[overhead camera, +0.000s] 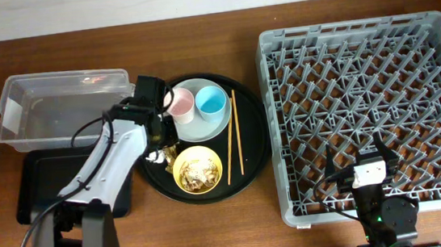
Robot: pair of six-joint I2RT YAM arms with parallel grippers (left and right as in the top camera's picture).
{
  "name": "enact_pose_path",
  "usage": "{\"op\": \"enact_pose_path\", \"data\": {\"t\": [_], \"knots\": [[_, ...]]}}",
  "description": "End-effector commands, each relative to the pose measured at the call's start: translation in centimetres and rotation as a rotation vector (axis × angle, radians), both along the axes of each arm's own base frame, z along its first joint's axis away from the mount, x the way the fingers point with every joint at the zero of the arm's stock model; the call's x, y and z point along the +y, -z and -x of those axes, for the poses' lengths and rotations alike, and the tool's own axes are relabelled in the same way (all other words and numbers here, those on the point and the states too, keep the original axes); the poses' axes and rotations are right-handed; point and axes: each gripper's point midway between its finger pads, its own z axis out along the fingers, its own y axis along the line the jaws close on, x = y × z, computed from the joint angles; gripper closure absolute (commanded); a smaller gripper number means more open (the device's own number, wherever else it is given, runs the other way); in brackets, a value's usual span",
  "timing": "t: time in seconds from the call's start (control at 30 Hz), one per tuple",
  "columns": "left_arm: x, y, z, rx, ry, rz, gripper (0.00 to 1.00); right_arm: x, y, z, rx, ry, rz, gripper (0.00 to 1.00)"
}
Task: Sort waste into correct bins and load items into the dishwasher rack
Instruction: 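Lift the sachet with the left gripper and drop it into the clear bin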
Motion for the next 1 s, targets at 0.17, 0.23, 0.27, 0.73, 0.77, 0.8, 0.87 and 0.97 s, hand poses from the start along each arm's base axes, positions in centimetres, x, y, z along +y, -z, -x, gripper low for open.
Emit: {"op": "enact_pose_path", "data": {"t": [0.17,0.23,0.27,0.73,0.77,0.8,0.87,0.97], "knots": [[-0.4,3.1,1.4,0.003,0.001,-0.015,0.69,0.2,0.3,0.0,0.006,-0.008,0.006,0.02],[0.4,3.9,1.5,-0.010,-0.008,-0.053,0.69,0.2,0.3,0.0,0.006,-0.008,0.006,0.01],[0.4,4.2,1.7,-0.011,-0.009,-0.053,0.69,0.2,0.3,0.0,0.006,-0.008,0.006,0.02],[-0.4,-4.9,-0.8,-0.257,-0.014,0.027,1.00,0.2,0.3,0.0,0.006,-0.008,0.006,0.02],[-0.4,-6.5,-1.2,-0.317,-0.018,0.045,1.00,0.2,0.3,0.0,0.006,-0.008,0.006,0.02],[-0.3,-8.6,-1.8,-0.389,-0.026,0.063,1.00,0.2,0.3,0.0,0.006,-0.008,0.006,0.02],[0.7,-11.8,-2.8,-0.506,-0.061,0.084,1.00,0.2,0.3,0.0,0.006,-0.008,0.006,0.02],[4.1,-13.3,-4.4,-0.590,-0.155,0.065,1.00,0.2,0.3,0.0,0.006,-0.008,0.006,0.02]]}}
